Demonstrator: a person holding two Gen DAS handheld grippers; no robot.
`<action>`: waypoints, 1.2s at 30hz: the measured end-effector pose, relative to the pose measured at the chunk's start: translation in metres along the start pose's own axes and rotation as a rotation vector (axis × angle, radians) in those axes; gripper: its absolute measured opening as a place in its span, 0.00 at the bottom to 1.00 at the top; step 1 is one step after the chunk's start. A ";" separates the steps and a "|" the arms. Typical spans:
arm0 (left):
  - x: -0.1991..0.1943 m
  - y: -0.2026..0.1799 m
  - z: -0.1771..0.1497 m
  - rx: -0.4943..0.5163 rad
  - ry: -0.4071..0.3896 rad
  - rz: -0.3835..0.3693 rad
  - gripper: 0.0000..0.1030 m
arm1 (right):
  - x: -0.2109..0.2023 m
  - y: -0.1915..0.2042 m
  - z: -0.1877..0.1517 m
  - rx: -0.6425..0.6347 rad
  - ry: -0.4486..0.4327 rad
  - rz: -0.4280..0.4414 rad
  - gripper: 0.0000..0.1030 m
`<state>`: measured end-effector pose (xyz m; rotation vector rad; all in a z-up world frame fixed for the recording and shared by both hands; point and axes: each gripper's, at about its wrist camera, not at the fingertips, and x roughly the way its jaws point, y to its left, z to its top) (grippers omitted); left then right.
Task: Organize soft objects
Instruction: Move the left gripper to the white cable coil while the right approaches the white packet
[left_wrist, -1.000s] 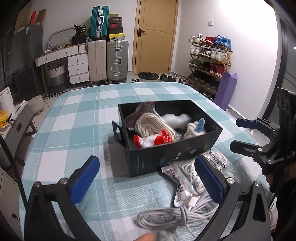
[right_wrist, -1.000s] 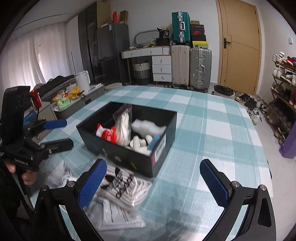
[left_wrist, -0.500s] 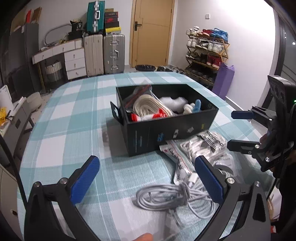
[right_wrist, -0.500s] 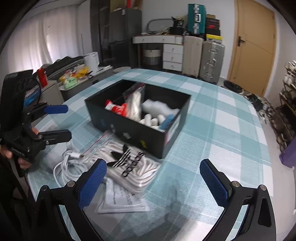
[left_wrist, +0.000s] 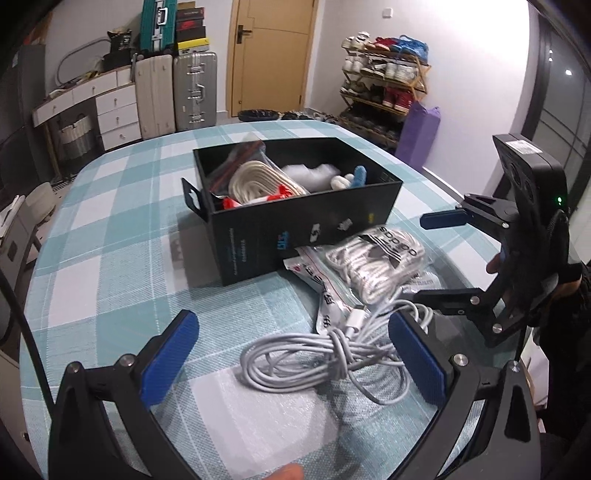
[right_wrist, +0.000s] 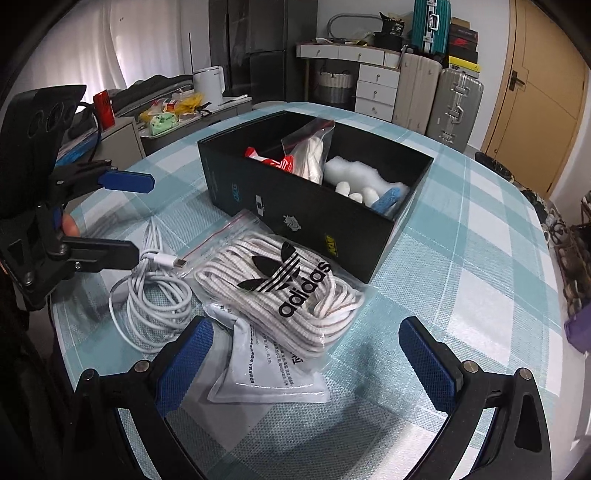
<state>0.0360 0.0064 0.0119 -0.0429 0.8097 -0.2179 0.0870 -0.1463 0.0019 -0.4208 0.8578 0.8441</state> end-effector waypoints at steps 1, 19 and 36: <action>0.000 -0.001 0.000 0.006 0.004 -0.005 1.00 | 0.000 0.000 -0.001 -0.001 0.003 0.003 0.99; 0.000 -0.017 -0.010 0.117 0.061 -0.029 1.00 | 0.022 -0.002 -0.007 0.015 0.091 0.007 0.99; 0.002 -0.017 -0.014 0.133 0.095 -0.055 1.00 | 0.024 -0.003 -0.008 0.021 0.096 0.037 0.99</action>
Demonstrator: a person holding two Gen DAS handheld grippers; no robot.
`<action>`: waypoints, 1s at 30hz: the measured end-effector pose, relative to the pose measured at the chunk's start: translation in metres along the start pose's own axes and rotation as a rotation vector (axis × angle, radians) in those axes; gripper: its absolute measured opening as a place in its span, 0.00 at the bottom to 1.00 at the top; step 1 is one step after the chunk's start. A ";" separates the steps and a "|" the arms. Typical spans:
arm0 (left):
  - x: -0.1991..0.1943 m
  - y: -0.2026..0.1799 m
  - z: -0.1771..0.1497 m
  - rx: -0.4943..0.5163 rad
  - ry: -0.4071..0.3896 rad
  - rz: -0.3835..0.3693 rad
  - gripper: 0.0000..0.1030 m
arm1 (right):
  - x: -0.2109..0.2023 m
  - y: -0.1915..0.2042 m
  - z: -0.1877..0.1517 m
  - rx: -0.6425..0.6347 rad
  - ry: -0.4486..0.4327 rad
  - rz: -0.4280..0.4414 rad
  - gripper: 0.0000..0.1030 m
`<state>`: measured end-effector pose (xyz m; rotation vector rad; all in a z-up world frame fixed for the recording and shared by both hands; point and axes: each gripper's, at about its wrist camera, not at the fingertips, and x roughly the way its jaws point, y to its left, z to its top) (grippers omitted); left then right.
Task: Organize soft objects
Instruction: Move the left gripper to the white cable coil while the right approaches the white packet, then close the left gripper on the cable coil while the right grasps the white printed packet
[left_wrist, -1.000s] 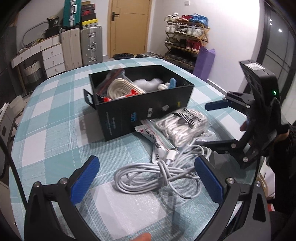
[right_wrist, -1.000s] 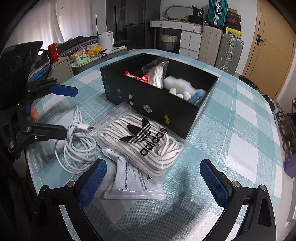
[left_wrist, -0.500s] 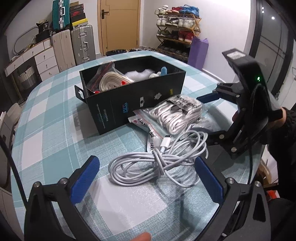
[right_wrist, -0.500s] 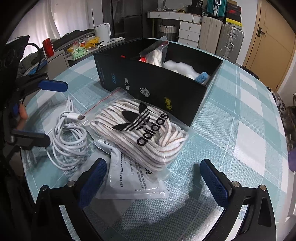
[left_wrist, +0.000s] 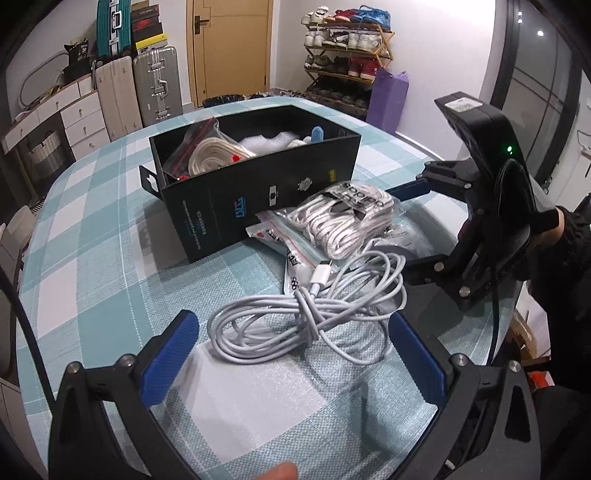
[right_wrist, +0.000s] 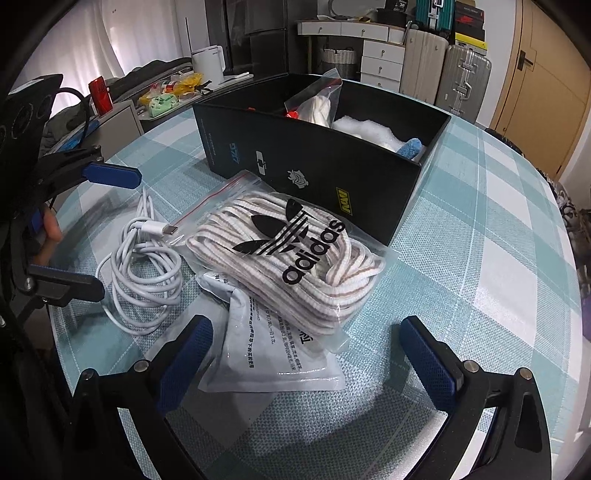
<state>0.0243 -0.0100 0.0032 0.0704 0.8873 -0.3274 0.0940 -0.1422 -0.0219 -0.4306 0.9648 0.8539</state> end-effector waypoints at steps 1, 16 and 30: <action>0.001 0.000 -0.001 0.001 0.007 0.003 1.00 | 0.000 0.001 -0.001 -0.001 0.000 0.000 0.99; 0.023 0.007 -0.001 -0.071 0.064 0.025 0.93 | -0.005 0.006 -0.005 -0.031 -0.028 0.025 0.83; 0.025 0.005 0.002 -0.066 0.035 0.063 0.67 | -0.013 0.022 -0.010 -0.121 -0.055 0.074 0.47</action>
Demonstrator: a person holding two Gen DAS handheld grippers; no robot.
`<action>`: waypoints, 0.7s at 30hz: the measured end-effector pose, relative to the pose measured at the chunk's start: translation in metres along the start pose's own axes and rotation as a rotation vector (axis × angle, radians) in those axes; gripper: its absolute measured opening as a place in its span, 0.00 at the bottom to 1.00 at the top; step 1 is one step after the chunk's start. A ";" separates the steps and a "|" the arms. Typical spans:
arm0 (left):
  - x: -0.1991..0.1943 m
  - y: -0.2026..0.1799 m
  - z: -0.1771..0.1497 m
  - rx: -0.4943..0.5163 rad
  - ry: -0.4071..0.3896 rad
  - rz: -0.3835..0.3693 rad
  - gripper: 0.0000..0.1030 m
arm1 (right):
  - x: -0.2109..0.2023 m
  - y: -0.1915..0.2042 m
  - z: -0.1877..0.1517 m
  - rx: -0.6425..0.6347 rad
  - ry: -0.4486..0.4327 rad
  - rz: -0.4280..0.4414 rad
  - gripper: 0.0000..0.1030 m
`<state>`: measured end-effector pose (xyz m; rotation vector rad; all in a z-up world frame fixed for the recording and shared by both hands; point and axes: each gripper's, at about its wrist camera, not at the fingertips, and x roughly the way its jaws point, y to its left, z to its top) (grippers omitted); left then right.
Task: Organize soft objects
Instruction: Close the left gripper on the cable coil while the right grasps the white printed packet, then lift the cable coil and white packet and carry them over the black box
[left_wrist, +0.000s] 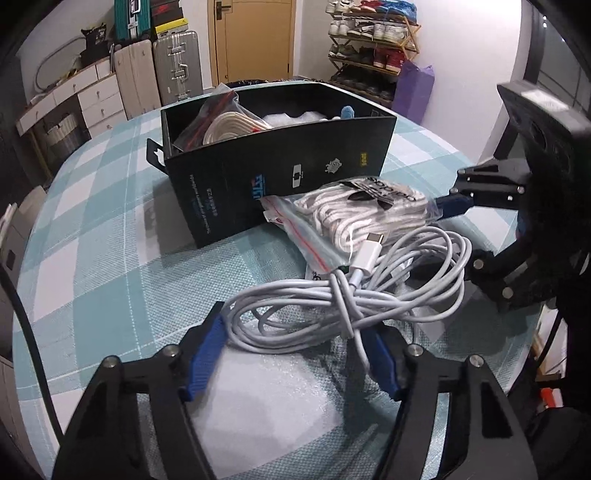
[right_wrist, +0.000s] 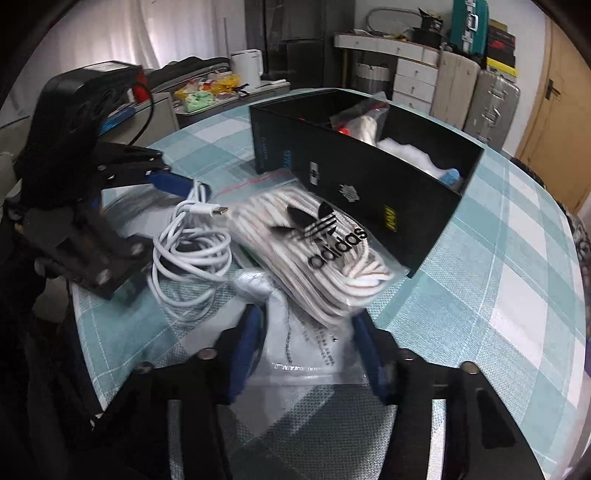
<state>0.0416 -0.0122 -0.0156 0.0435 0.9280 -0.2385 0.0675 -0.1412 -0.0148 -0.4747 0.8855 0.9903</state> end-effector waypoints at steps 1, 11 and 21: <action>-0.001 0.000 0.000 -0.001 -0.005 -0.002 0.66 | 0.000 0.000 -0.001 -0.004 -0.004 0.002 0.45; -0.011 0.001 0.002 -0.001 -0.046 -0.056 0.65 | -0.010 -0.001 -0.007 -0.035 -0.006 0.011 0.36; -0.024 0.005 0.005 -0.030 -0.091 -0.083 0.65 | -0.030 0.000 -0.006 -0.044 -0.058 0.041 0.35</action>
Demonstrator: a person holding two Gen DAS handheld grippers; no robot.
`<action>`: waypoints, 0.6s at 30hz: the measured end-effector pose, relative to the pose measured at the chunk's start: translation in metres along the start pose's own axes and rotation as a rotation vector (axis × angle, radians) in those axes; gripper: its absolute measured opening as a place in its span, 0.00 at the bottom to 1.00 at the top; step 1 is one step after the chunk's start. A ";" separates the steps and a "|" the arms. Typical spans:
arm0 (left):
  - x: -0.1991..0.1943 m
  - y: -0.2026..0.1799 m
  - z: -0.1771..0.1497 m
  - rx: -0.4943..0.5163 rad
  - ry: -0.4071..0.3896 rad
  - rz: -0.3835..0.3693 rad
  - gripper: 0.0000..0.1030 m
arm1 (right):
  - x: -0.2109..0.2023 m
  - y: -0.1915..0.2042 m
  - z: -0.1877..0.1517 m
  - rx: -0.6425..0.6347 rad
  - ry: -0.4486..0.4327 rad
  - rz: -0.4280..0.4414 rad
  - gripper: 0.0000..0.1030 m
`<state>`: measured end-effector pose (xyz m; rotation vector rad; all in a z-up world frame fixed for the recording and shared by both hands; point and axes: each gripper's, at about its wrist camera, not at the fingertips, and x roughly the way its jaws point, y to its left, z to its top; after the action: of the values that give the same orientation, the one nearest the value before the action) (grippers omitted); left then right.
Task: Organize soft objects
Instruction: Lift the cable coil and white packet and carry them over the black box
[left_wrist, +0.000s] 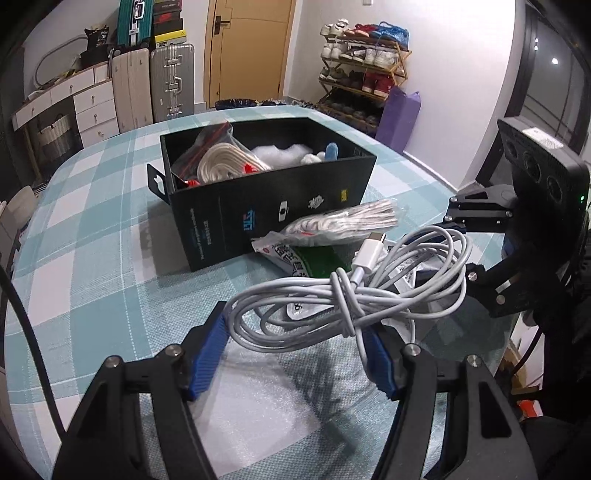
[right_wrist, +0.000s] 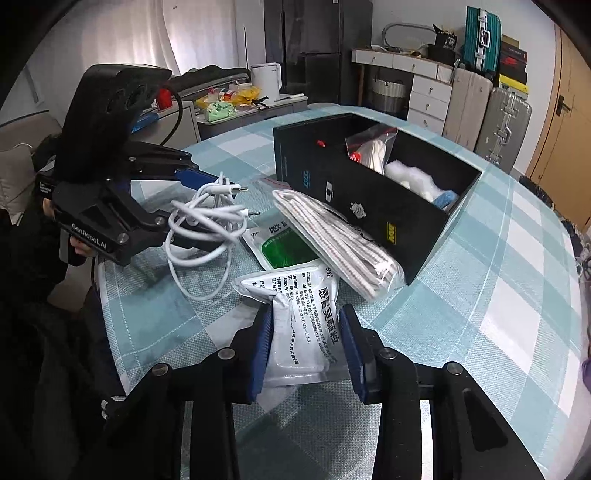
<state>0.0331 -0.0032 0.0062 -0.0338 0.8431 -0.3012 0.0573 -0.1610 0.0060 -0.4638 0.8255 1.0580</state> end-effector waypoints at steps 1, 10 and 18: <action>-0.002 0.000 0.000 -0.001 -0.005 -0.002 0.65 | -0.001 0.000 0.000 0.000 0.000 -0.001 0.35; -0.025 0.008 0.008 -0.046 -0.087 -0.029 0.65 | -0.015 0.007 0.004 -0.028 -0.034 0.006 0.35; -0.043 0.013 0.016 -0.091 -0.155 -0.001 0.65 | -0.039 0.008 0.011 -0.026 -0.119 -0.010 0.35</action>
<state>0.0215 0.0200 0.0460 -0.1407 0.7026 -0.2577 0.0444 -0.1722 0.0439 -0.4221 0.7048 1.0776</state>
